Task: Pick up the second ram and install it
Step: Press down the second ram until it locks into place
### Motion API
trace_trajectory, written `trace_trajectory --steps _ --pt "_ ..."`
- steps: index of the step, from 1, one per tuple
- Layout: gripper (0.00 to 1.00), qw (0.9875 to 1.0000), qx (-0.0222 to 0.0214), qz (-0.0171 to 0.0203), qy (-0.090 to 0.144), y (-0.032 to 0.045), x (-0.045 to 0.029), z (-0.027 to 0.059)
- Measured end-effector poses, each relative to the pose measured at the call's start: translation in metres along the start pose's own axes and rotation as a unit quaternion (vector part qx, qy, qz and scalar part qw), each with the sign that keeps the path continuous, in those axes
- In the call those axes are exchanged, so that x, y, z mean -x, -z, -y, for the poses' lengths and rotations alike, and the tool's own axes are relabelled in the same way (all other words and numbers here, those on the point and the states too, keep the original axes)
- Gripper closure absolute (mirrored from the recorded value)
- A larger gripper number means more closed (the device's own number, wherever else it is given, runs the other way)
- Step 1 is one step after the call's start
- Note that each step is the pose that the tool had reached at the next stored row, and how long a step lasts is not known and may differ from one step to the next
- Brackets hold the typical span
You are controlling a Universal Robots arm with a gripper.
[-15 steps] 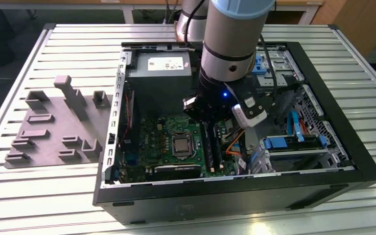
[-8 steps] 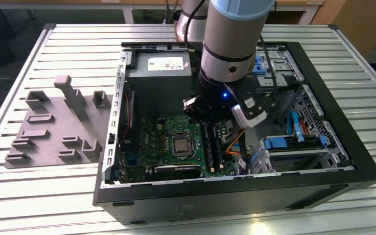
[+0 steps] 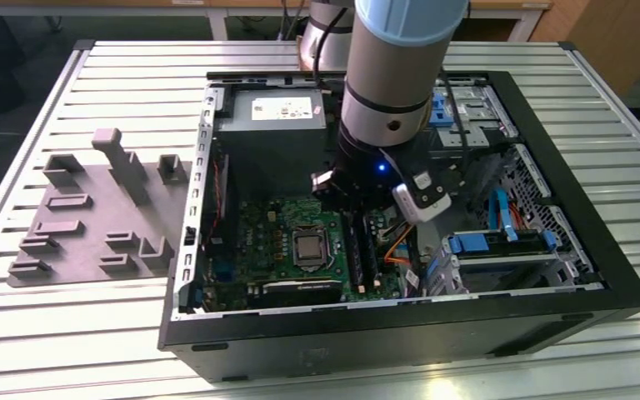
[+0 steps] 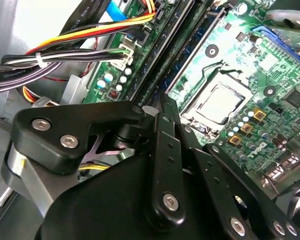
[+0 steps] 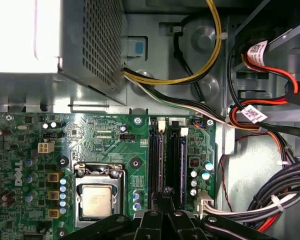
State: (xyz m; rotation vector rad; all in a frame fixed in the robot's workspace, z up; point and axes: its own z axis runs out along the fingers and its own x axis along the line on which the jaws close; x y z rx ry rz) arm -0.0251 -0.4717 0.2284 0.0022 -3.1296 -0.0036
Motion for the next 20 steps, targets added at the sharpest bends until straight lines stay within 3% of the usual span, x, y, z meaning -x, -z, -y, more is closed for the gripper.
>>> trace_trajectory --steps 14,17,20 --pt "0.89 1.0 -0.0001 -0.0003 0.0 -0.0136 0.0006 0.0001" --pt "0.89 1.0 0.0014 0.0002 0.0 -0.0098 0.0007 -0.0005" --pt "0.89 1.0 0.0 -0.0004 0.0 -0.0001 0.0004 -0.0001"
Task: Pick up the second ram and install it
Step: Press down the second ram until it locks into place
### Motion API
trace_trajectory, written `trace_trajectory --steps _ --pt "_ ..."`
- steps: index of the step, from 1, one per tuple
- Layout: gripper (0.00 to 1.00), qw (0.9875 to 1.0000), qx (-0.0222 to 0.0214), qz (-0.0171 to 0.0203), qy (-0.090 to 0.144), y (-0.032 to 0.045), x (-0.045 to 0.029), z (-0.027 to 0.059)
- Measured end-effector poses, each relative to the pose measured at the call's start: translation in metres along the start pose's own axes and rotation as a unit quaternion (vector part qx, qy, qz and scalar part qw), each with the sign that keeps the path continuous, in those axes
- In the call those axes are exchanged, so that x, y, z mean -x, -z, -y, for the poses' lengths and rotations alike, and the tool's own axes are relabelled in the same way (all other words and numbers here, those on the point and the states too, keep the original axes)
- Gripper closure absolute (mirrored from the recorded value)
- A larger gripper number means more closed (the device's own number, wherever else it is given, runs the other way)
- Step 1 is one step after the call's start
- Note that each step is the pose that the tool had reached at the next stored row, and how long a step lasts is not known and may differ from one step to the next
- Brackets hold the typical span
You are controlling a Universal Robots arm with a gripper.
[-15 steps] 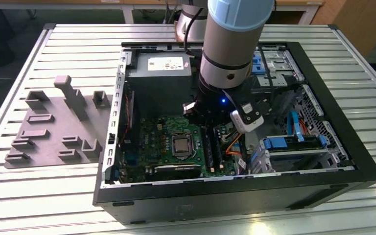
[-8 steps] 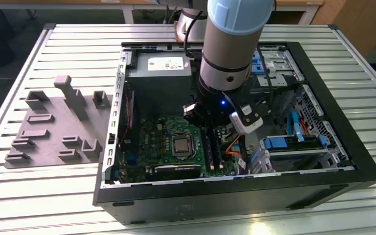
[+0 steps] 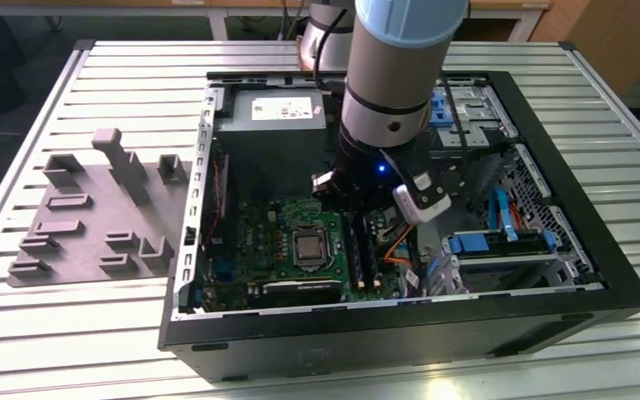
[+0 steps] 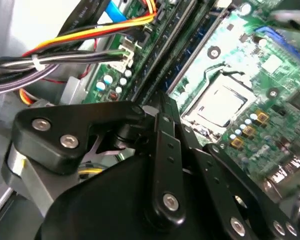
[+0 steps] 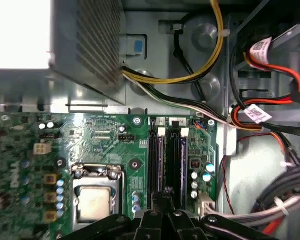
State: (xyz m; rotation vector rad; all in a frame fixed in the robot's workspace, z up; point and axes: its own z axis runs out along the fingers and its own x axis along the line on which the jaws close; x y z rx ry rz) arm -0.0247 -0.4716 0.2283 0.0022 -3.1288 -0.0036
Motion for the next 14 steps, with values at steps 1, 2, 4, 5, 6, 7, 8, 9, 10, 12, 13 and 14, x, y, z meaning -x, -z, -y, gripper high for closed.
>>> trace_trajectory --steps 1,2,4,5,6,7,8,9,10,12,13,14 --pt "0.89 1.0 0.0001 0.0 0.0 0.0028 0.0 0.0" --pt "0.89 1.0 0.0 -0.0001 0.0 0.0053 -0.0001 0.0" --pt "0.89 1.0 0.0 -0.0001 0.0 0.0093 -0.0001 0.0" --pt "0.89 1.0 0.0 -0.0001 0.0 0.0111 -0.0002 0.0" --pt "0.89 1.0 0.0 -0.0001 0.0 0.013 -0.0002 0.0" --pt "0.89 1.0 0.0 -0.0001 0.0 0.0143 -0.0002 0.0" --pt "0.89 1.0 0.0 -0.0001 0.0 0.015 -0.0002 0.0" --pt "0.89 1.0 0.0001 -0.0001 0.0 0.015 -0.0002 0.0" --pt "0.89 1.0 0.0001 -0.0001 0.0 0.015 -0.0002 0.0" --pt "0.89 1.0 0.0 -0.0001 0.0 0.0155 -0.0002 0.0" --pt "0.89 1.0 0.0 -0.0001 0.0 0.0155 -0.0002 0.0" --pt "0.89 1.0 0.0 -0.0001 0.0 0.0155 -0.0002 0.0"
